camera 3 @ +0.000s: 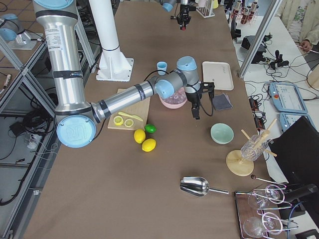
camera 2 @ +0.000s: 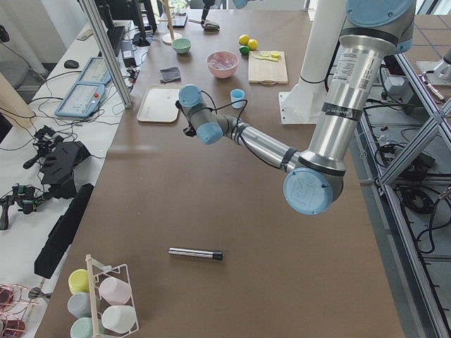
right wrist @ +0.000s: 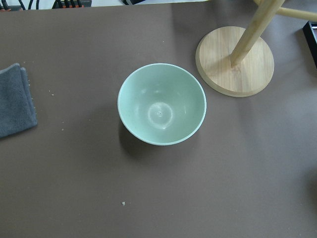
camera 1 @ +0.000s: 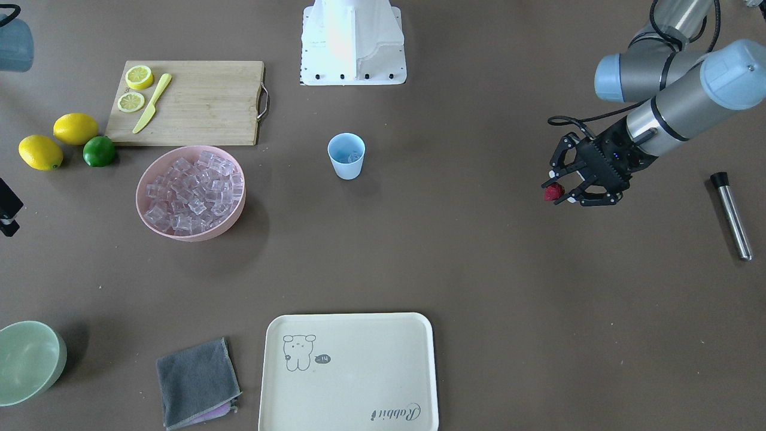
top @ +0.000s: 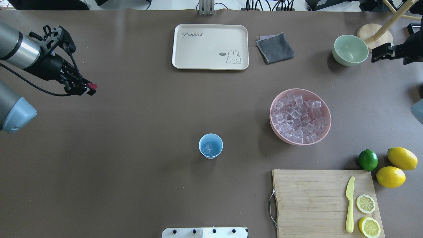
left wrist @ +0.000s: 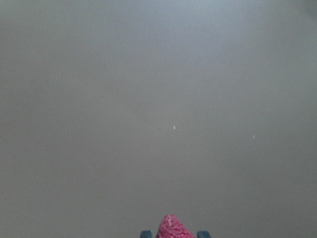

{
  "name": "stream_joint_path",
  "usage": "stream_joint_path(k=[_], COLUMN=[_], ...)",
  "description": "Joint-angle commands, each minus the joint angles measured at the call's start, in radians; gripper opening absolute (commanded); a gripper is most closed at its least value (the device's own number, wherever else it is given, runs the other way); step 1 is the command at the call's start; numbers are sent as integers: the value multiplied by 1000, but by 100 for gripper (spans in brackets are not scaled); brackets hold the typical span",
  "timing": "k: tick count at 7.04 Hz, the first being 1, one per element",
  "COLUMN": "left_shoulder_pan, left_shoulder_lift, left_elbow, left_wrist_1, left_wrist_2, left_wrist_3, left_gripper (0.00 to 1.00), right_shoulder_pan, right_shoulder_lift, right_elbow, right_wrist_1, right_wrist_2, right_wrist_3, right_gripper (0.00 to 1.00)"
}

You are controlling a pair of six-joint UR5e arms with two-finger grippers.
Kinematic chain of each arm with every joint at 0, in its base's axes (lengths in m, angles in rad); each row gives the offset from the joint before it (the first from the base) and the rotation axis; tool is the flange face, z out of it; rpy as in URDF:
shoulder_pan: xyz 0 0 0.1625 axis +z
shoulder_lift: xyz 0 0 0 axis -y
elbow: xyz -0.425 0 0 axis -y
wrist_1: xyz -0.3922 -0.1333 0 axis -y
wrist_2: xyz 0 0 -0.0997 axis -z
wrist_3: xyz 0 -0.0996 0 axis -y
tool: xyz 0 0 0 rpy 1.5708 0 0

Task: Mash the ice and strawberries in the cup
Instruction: 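Carry the strawberry with the left gripper over the light-blue cup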

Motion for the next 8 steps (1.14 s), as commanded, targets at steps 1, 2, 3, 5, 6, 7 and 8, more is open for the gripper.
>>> stream_joint_path(k=[1, 2, 3, 5, 6, 7, 8], left_shoulder_pan=[60, 118, 214, 402, 465, 514, 531], left_shoulder_lift=[-46, -64, -96, -173, -184, -195, -213], left_elbow=[1, 0, -3, -1, -1, 2, 8], left_wrist_1=[-225, -314, -356, -384, -384, -382, -376], left_wrist_2=[9, 50, 169, 381, 461, 513, 530], left_wrist_3=[-258, -375, -429, -498, -508, -508, -508], left_gripper=[0, 0, 0, 0, 0, 0, 0], right_shoulder_pan=[-18, -18, -20, -21, -20, -21, -21], right_shoulder_lift=[1, -2, -2, -3, -3, -3, -3], right_elbow=[-4, -4, 1, -4, -5, -5, -5], right_wrist_1=[0, 0, 0, 0, -2, -2, -2], right_wrist_2=[11, 13, 11, 13, 11, 11, 10], right_wrist_3=[1, 1, 1, 1, 1, 1, 1], right_gripper=[100, 100, 100, 100, 100, 100, 100])
